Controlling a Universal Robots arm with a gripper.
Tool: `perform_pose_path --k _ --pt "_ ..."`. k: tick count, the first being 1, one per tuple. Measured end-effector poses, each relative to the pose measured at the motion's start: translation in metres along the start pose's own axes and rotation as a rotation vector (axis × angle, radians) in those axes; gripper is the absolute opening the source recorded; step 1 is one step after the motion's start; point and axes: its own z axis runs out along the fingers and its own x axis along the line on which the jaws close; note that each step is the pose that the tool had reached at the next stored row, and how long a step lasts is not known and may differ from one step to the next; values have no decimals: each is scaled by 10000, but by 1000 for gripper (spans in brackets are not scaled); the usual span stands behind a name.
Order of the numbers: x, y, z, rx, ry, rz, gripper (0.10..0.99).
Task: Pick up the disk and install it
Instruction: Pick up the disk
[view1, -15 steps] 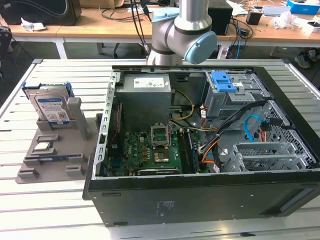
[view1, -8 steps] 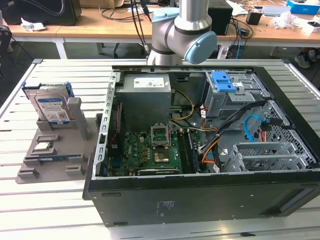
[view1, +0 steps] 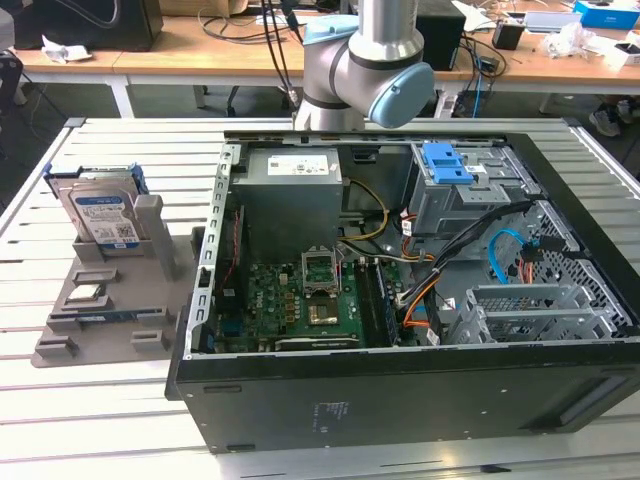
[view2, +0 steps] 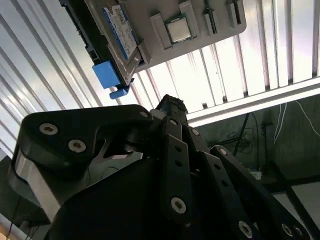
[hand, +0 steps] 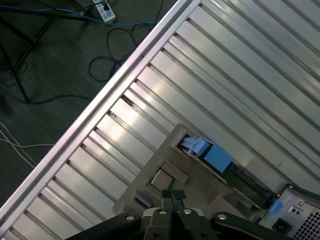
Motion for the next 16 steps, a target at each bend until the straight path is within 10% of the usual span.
perform_pose_path --k 16 --pt "0 0 0 -75 144 -3202 106"
